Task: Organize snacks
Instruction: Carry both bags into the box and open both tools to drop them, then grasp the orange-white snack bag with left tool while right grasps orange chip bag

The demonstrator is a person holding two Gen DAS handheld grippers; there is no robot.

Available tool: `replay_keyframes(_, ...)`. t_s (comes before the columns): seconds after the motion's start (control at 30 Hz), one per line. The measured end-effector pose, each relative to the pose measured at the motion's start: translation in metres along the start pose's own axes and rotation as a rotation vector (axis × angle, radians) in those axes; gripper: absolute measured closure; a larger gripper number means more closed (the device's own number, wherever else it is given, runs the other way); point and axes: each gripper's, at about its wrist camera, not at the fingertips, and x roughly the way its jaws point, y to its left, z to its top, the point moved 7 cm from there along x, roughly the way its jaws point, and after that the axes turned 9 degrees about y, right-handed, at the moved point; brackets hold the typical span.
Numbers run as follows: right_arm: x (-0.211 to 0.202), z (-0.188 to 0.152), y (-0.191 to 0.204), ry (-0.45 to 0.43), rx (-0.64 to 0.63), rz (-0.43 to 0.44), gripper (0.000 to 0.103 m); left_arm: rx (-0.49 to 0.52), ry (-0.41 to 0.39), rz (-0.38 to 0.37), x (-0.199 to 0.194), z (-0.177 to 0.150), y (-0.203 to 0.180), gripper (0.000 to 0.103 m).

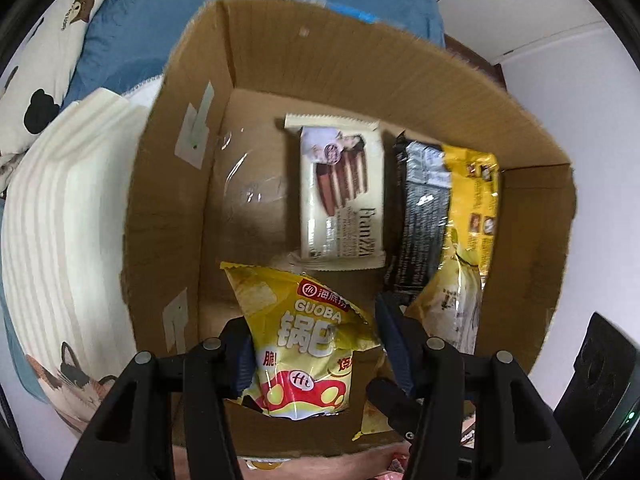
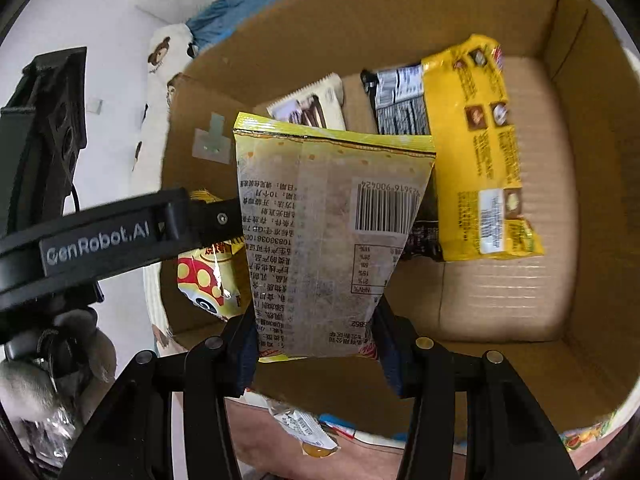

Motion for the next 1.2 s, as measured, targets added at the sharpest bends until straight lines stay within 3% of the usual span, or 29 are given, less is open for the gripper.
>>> replay_keyframes(0.13, 0.015, 0.005, -0.005, 0.043, 0.02, -0.015, 0.045, 0.0, 0.027, 0.034, 0.012, -0.002, 0.006, 0.049)
replay_keyframes(0.17, 0.018, 0.006, -0.006, 0.056, 0.027, -0.02, 0.033, -0.007, 0.027, 0.038, 0.014, -0.002, 0.009, 0.048)
replay_keyframes(0.2, 0.02, 0.007, -0.007, 0.06, 0.032, -0.025, 0.019, -0.009, 0.026, 0.04, 0.014, -0.002, 0.01, 0.043)
replay_keyframes(0.23, 0.02, 0.008, -0.007, 0.053, 0.03, -0.03, 0.018, -0.012, 0.024, 0.048, 0.014, -0.003, 0.012, 0.028)
replay_keyframes(0.3, 0.02, 0.008, -0.007, 0.05, 0.019, -0.046, 0.018, -0.005, 0.004, 0.064, 0.011, -0.002, 0.014, 0.012)
replay_keyframes(0.37, 0.019, 0.009, -0.008, 0.053, 0.01, -0.07, 0.015, -0.002, -0.009, 0.071, 0.008, -0.003, 0.015, 0.011)
replay_keyframes(0.4, 0.019, 0.009, -0.009, 0.054, 0.004, -0.085, 0.006, -0.001, -0.011, 0.064, 0.006, -0.004, 0.014, 0.01)
replay_keyframes(0.43, 0.017, 0.01, -0.009, 0.051, 0.006, -0.091, 0.004, 0.0, -0.013, 0.058, 0.004, -0.005, 0.014, 0.01)
replay_keyframes(0.7, -0.015, 0.008, -0.016, -0.033, -0.003, -0.202, 0.004, 0.048, -0.104, 0.09, -0.025, -0.025, 0.002, 0.01)
replay_keyframes(0.9, -0.057, -0.01, -0.031, -0.166, -0.005, -0.251, 0.003, 0.093, -0.306, 0.182, -0.067, -0.05, -0.008, 0.01)
replay_keyframes(1.2, -0.132, -0.063, -0.022, -0.393, -0.055, -0.267, 0.004, 0.127, -0.512, 0.192, -0.115, -0.112, -0.022, 0.01)
